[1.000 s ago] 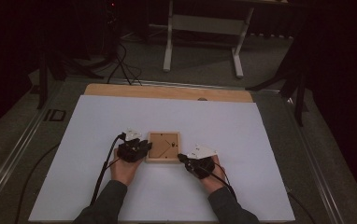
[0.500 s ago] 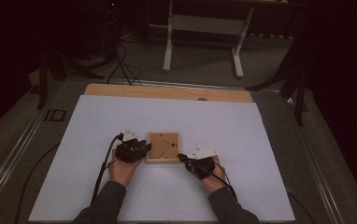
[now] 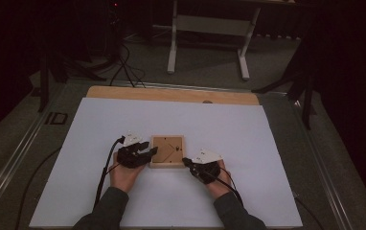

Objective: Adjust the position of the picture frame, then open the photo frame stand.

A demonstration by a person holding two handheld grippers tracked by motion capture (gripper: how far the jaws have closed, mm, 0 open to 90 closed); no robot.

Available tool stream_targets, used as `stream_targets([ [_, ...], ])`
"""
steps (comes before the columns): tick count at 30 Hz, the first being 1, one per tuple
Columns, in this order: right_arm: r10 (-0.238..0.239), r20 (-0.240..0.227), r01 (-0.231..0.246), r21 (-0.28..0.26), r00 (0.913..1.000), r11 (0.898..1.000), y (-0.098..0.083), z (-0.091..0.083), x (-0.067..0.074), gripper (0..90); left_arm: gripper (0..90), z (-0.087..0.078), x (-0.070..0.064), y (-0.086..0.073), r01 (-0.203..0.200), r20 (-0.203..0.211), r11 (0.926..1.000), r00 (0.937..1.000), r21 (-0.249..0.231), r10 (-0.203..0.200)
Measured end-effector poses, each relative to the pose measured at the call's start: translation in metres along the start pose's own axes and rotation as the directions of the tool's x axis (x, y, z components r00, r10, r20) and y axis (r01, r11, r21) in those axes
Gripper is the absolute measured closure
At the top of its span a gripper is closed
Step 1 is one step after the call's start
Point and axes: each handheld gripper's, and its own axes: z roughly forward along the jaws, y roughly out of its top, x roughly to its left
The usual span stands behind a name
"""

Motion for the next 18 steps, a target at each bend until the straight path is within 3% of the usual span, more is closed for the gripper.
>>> stream_targets([
  [1,0.0,-0.001,0.0,0.0,1.0,1.0,0.0,0.0,0.0,89.9,53.9,-0.002,-0.002,0.002,-0.025,0.004,0.9997,0.9997,0.003,0.025],
  [10,0.001,0.0,-0.001,0.0,1.0,1.0,0.0,0.0,0.0,89.8,50.6,-0.002,-0.016,0.005,-0.109,-0.003,0.9937,0.9941,0.03,0.109],
  [18,0.002,0.002,-0.002,-0.001,1.0,1.0,0.0,0.0,0.0,89.8,45.7,0.008,-0.025,0.004,-0.129,0.008,0.9898,0.9916,0.06,0.129],
])
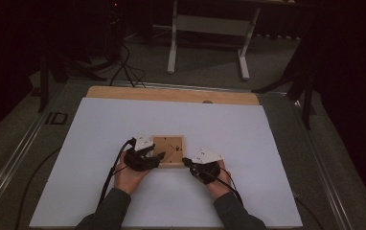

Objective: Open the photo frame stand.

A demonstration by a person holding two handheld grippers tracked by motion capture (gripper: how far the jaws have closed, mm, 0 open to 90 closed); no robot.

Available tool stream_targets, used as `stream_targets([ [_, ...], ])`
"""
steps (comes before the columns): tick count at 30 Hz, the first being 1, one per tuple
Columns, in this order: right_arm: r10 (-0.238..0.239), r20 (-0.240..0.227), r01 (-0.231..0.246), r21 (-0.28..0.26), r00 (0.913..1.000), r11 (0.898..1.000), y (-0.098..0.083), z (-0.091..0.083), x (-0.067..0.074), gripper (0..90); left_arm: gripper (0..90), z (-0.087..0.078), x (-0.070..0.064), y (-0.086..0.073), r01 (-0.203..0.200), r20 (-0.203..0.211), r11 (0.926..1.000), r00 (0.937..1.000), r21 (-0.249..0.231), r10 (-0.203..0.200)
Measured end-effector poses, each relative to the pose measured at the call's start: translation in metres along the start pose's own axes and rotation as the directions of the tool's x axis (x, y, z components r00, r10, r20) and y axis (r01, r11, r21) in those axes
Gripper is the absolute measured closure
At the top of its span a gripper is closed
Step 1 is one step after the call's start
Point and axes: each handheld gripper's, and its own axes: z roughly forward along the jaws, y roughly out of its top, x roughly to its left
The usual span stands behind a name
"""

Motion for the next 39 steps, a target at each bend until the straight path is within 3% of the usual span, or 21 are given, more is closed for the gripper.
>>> stream_targets([
  [6,0.002,-0.001,-0.002,0.0,1.0,1.0,0.0,0.0,0.0,89.8,42.7,0.01,-0.003,-0.003,-0.018,-0.02,0.9993,0.9996,0.034,0.019],
  [9,0.003,-0.001,-0.003,-0.001,1.0,1.0,0.0,0.0,0.0,89.8,42.7,0.013,-0.004,-0.004,-0.019,-0.011,0.999,0.9997,0.039,0.019],
  [12,0.003,-0.002,-0.003,-0.001,1.0,1.0,0.0,0.0,0.0,89.8,42.9,0.018,-0.008,-0.006,-0.041,-0.019,0.9973,0.9989,0.062,0.042],
  [20,0.004,-0.002,-0.004,-0.001,1.0,1.0,0.0,0.0,0.0,89.7,47.1,0.018,-0.007,-0.005,-0.05,-0.023,0.9962,0.9984,0.071,0.052],
  [22,0.004,-0.002,-0.004,-0.001,1.0,1.0,0.0,0.0,0.0,89.8,50.8,0.018,-0.01,-0.002,-0.062,-0.029,0.9931,0.9975,0.099,0.065],
  [29,0.004,-0.001,-0.004,-0.002,1.0,1.0,0.0,0.0,0.0,89.8,51.0,0.014,-0.01,0.004,-0.068,-0.027,0.9932,0.9971,0.094,0.071],
  [31,0.003,-0.003,-0.003,-0.001,1.0,1.0,0.0,0.0,0.0,89.8,50.9,0.011,-0.012,0.008,-0.061,-0.034,0.9961,0.9974,0.064,0.064],
  [32,0.005,-0.005,-0.005,-0.003,1.0,1.0,0.0,0.0,-0.001,89.7,50.9,0.009,-0.012,0.011,-0.026,-0.037,0.9993,0.999,0.027,0.027],
  [33,0.005,-0.005,-0.005,-0.003,1.0,1.0,0.0,0.0,-0.001,89.7,60.5,0.009,-0.012,0.011,-0.026,-0.037,0.9993,0.999,0.027,0.027],
  [34,0.002,-0.003,-0.002,-0.001,1.0,1.0,0.0,0.0,0.0,89.7,62.5,0.007,-0.008,0.013,0.038,-0.014,0.9993,0.9992,0.002,-0.038],
  [39,0.004,-0.003,-0.004,-0.002,1.0,1.0,0.0,0.0,0.0,89.7,50.2,0.009,-0.012,0.012,0.015,-0.032,0.9996,0.9994,0.025,-0.015],
])
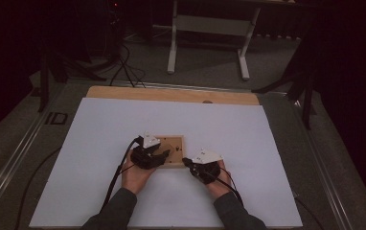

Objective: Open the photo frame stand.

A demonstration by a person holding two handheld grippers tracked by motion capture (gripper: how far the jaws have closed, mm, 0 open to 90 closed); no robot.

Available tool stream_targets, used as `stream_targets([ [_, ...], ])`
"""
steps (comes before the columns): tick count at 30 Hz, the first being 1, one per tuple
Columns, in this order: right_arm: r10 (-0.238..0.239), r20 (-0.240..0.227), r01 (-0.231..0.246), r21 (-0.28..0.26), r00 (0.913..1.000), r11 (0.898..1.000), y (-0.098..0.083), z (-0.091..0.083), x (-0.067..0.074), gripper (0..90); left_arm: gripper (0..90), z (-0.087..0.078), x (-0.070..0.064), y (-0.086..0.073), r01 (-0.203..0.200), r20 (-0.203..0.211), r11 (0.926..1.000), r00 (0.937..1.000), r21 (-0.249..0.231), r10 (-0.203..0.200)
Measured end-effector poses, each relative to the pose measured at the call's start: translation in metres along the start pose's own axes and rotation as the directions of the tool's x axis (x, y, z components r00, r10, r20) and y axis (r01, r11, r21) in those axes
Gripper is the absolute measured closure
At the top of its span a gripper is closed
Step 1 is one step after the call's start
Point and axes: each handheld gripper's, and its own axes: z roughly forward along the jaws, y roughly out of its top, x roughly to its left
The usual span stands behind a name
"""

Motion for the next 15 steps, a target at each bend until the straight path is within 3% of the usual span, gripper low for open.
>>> stream_targets([
  [4,0.0,-0.002,0.0,-0.001,1.0,1.0,0.0,0.0,0.0,89.7,44.1,-0.004,0.003,0.002,0.027,0.009,0.9996,0.9996,-0.001,-0.027],
  [5,0.0,-0.002,0.0,-0.001,1.0,1.0,0.0,0.0,0.0,89.7,44.1,-0.006,0.005,0.002,0.043,0.016,0.9991,0.999,0.009,-0.043],
  [6,0.0,-0.002,0.0,-0.001,1.0,1.0,0.0,0.0,0.0,89.7,41.8,-0.008,0.009,0.003,0.082,0.037,0.9962,0.9959,0.029,-0.083],
  [11,-0.001,-0.001,0.001,-0.002,1.0,1.0,0.0,0.0,0.0,89.7,40.0,-0.01,0.014,0.003,0.106,0.042,0.9914,0.9932,0.077,-0.109],
  [15,-0.001,-0.002,0.001,-0.002,1.0,1.0,0.0,0.0,0.0,89.6,40.0,-0.009,0.017,0.003,0.141,0.064,0.984,0.9868,0.109,-0.148],
])
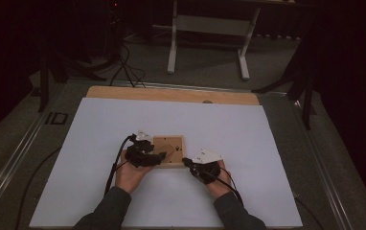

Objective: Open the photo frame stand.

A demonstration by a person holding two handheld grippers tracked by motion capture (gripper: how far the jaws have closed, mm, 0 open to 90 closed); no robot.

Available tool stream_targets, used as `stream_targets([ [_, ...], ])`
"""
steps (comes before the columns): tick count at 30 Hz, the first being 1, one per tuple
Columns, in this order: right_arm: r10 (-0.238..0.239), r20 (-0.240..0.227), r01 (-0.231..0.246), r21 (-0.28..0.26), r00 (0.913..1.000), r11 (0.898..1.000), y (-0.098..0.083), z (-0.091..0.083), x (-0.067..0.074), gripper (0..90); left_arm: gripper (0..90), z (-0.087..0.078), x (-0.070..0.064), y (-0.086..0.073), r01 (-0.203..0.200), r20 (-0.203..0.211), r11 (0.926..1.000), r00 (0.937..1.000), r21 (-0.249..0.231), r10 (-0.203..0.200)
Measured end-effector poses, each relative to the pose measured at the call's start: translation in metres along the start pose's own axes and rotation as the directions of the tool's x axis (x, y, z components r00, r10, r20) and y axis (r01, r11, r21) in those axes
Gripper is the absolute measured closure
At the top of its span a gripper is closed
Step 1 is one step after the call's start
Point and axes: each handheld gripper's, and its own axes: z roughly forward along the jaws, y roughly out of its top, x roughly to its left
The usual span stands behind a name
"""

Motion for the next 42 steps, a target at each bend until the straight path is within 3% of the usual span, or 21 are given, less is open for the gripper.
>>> stream_targets([
  [2,0.002,-0.001,-0.002,0.001,1.0,1.0,0.0,0.0,0.0,89.6,40.1,0.002,0.001,0.002,0.023,0.016,0.9995,0.9996,0.02,-0.023],
  [9,-0.002,0.001,0.002,-0.001,1.0,1.0,0.0,0.0,0.0,89.3,41.0,0.01,0.0,0.006,0.026,0.025,0.9954,0.9993,0.092,-0.028],
  [15,0.001,0.002,-0.001,0.001,1.0,1.0,0.0,0.0,0.0,89.0,47.0,0.014,0.003,0.008,0.068,0.051,0.9913,0.996,0.113,-0.074],
  [19,0.001,0.002,-0.001,0.001,1.0,1.0,0.0,0.0,0.0,88.9,49.5,0.016,0.003,0.01,0.074,0.062,0.9897,0.9947,0.123,-0.082],
  [29,0.002,0.004,-0.002,0.001,1.0,1.0,0.0,0.0,0.0,88.3,50.1,0.015,0.006,0.016,0.109,0.106,0.9889,0.9872,0.1,-0.12],
  [35,0.001,0.002,-0.001,0.002,1.0,1.0,0.0,0.0,0.0,87.6,49.4,0.016,0.003,0.02,0.11,0.105,0.9896,0.9872,0.092,-0.12],
  [42,0.0,0.003,0.0,0.001,1.0,1.0,0.0,0.0,0.0,87.3,49.5,0.022,0.004,0.022,0.14,0.112,0.9855,0.9822,0.096,-0.15],
])
